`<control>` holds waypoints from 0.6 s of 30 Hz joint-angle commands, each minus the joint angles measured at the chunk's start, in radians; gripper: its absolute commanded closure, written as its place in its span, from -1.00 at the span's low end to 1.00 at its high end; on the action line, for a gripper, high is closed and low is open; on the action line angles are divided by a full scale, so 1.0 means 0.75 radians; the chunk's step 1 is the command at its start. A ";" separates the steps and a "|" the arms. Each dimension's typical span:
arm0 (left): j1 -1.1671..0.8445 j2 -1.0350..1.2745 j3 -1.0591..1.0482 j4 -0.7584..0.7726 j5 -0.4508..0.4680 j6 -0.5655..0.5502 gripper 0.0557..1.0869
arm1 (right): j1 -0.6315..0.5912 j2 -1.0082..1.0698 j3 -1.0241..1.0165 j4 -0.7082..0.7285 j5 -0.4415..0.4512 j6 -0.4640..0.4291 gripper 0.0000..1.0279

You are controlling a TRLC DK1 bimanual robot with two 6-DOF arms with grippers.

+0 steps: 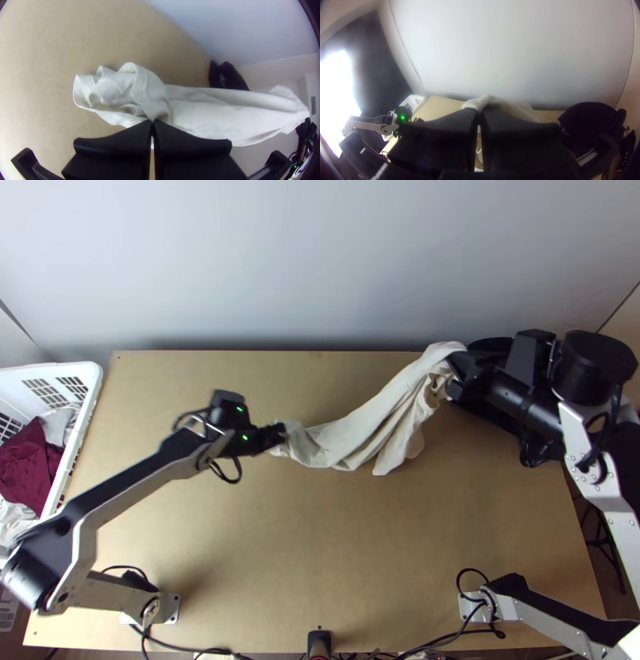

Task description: Fold the t-shirt

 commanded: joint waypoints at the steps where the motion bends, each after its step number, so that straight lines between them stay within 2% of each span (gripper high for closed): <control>1: 0.165 -0.205 0.143 -0.184 0.001 0.000 0.93 | -0.076 -0.115 -0.026 -0.031 0.001 0.012 0.95; 9: 0.375 -0.445 0.362 -0.270 -0.005 -0.006 0.92 | -0.237 -0.184 0.216 -0.209 0.003 0.045 0.95; 14: 0.516 -0.459 0.587 -0.384 -0.013 0.000 0.92 | -0.458 -0.078 0.590 -0.221 0.001 0.188 0.95; 18: 0.555 -0.504 0.730 -0.388 -0.024 0.004 0.92 | -0.521 0.055 0.919 -0.250 0.017 0.286 0.95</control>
